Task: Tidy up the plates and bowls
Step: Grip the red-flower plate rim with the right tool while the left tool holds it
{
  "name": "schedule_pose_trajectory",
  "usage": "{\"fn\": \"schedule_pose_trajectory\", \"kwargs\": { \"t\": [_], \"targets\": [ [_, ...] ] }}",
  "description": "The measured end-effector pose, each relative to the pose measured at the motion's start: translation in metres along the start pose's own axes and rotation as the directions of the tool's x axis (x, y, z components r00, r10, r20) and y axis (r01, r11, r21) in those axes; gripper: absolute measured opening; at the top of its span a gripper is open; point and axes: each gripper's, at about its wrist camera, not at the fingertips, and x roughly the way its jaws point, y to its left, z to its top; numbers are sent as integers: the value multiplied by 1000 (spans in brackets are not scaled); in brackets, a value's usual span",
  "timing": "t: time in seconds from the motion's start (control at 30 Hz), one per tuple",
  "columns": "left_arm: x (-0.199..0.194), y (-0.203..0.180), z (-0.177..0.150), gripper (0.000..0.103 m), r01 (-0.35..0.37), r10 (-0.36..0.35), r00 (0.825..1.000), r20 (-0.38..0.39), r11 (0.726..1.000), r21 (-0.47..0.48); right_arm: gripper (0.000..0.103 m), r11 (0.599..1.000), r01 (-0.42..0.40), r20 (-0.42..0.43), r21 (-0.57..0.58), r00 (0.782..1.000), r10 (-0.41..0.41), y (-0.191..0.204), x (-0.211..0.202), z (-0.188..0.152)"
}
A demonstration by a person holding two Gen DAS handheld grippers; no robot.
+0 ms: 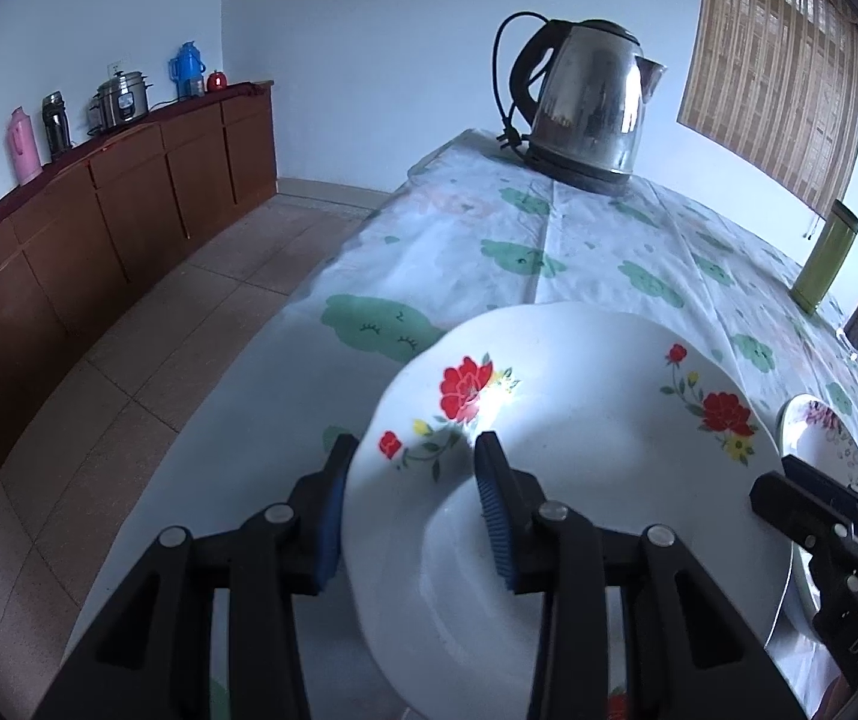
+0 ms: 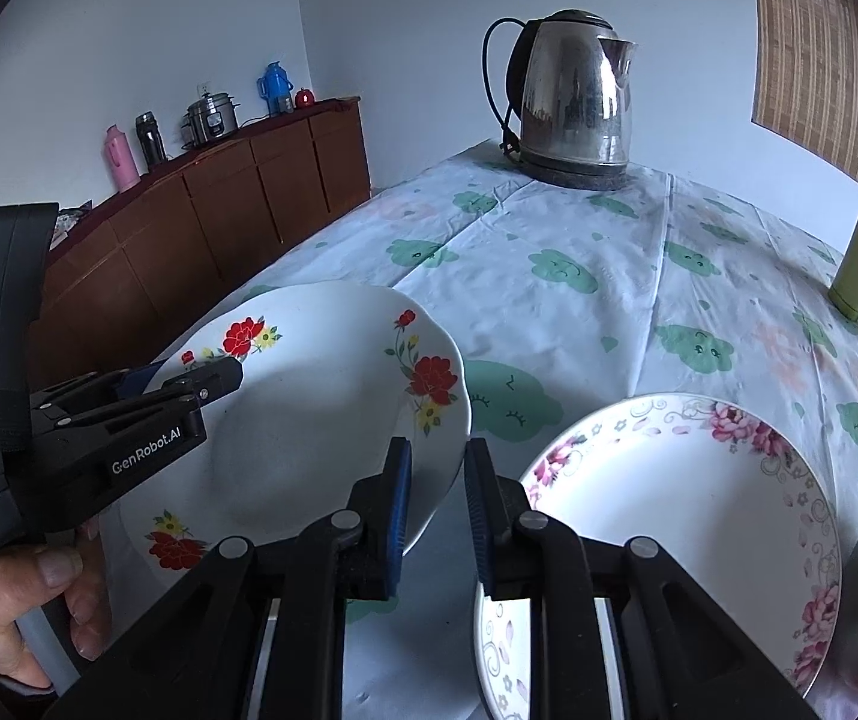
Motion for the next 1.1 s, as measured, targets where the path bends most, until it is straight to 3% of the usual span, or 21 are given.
{"fn": "schedule_pose_trajectory", "kwargs": {
  "t": [1.1],
  "targets": [
    [-17, -13, 1, 37, 50, -53, 995, 80, 998, 42, 20, 1000, 10, 45, 21, 999, -11, -11, -25, -4]
  ]
}}
